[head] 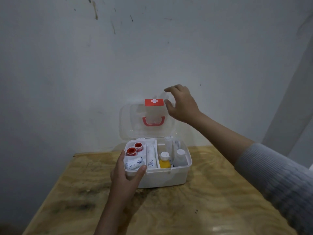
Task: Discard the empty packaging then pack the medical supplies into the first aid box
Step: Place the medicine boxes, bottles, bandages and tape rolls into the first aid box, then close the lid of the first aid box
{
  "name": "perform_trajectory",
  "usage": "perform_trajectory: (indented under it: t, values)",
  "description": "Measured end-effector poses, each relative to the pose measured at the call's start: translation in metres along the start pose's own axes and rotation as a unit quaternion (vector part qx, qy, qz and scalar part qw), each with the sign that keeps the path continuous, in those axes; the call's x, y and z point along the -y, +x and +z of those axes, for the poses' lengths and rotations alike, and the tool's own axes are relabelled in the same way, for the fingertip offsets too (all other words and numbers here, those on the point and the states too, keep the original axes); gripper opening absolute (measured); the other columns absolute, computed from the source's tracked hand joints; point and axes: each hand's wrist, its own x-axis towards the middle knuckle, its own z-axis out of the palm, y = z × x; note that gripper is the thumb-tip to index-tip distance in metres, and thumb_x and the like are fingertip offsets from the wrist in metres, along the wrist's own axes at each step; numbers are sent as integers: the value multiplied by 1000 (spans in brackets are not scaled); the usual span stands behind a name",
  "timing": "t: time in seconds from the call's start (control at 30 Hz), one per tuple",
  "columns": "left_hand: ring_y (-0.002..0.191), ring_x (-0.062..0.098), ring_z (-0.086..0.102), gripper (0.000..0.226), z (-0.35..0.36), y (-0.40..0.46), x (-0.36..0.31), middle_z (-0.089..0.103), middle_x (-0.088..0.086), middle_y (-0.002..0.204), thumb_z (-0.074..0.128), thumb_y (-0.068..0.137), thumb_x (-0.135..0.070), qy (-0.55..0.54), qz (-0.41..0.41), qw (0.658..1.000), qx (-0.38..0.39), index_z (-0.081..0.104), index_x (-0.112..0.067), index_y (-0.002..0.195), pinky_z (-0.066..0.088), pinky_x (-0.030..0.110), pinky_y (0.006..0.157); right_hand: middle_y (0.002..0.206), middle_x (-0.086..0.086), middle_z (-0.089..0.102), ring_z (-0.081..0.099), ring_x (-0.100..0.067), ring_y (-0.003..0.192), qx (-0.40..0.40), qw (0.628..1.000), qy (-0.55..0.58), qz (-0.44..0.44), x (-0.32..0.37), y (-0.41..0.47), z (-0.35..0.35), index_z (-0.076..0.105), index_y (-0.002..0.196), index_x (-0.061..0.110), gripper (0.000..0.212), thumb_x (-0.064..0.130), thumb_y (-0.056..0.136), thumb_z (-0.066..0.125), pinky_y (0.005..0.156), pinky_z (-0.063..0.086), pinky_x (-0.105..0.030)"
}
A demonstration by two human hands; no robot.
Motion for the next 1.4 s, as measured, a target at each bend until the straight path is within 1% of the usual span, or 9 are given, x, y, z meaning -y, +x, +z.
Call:
perform_trajectory:
  t: [0.17, 0.33, 0.57, 0.73, 0.87, 1.0, 1.07, 1.23, 1.4]
  values:
    - [130, 22, 39, 92, -1, 0, 0, 35, -4, 147, 64, 58, -65, 9, -2, 1000, 1, 24, -48, 138, 47, 51, 96, 112, -14, 55, 51, -27, 101, 70, 996, -52, -25, 5, -2, 11, 49, 129, 17, 53, 41, 83, 62, 81, 49, -40]
    - [130, 23, 39, 93, -5, 1, 1, 32, -6, 146, 65, 54, -72, -13, -4, 1000, 16, 21, -56, 135, 48, 51, 95, 92, -15, 55, 52, -28, 81, -18, 992, -73, -96, 12, -43, 1, 64, 112, 16, 38, 35, 80, 68, 62, 50, -36]
    - [143, 27, 20, 109, -6, -12, 0, 12, -1, 157, 66, 63, -61, 7, 23, 999, -22, -7, -46, 143, 36, 54, 106, 96, -17, 61, 57, -30, 85, -51, 988, -80, -118, 24, -134, -2, 66, 106, 13, 34, 38, 85, 56, 67, 49, -34]
    - [144, 20, 17, 89, -9, -28, -10, 10, -11, 157, 50, 72, -72, 21, 127, 988, -88, 5, -46, 144, 38, 51, 105, 105, -15, 62, 55, -28, 99, 6, 988, -63, -143, 23, -180, 8, 65, 104, 18, 36, 47, 85, 57, 80, 47, -36]
    - [142, 17, 20, 58, -7, -23, -20, 18, -8, 157, 45, 85, -56, 103, 225, 966, -76, 26, -47, 139, 32, 41, 105, 122, -12, 59, 52, -26, 115, 51, 992, -9, -114, 27, -181, 8, 59, 113, 21, 46, 54, 82, 56, 95, 45, -41]
    - [141, 11, 15, 49, -2, -15, -14, 27, -7, 153, 52, 90, -33, 195, 277, 940, -42, 43, -29, 138, 22, 32, 108, 148, -6, 39, 32, -27, 139, 139, 988, -33, -56, 27, -171, 13, 38, 136, 28, 62, 58, 83, 49, 113, 20, -55]
    - [140, 11, 17, 49, -2, -14, -10, 33, -5, 150, 58, 89, -23, 196, 279, 939, -48, 47, -25, 137, 23, 32, 108, 151, -5, 36, 27, -28, 141, 165, 984, -54, -48, 24, -171, 19, 33, 140, 29, 65, 57, 83, 49, 114, 16, -56]
    - [135, 11, 27, 50, 0, -11, -5, 43, -3, 143, 63, 85, -17, 175, 280, 941, -68, 52, -24, 133, 31, 35, 105, 136, -7, 55, 49, -30, 127, 107, 989, -80, -60, 18, -178, 35, 42, 132, 27, 57, 57, 84, 46, 103, 36, -58]
    - [136, 15, 28, 50, -3, -8, -3, 42, -4, 144, 61, 85, -26, 196, 290, 935, -53, 50, -27, 134, 29, 34, 104, 132, -8, 58, 53, -30, 123, 69, 991, -88, -72, 14, -178, 41, 41, 131, 26, 56, 57, 85, 45, 101, 37, -57]
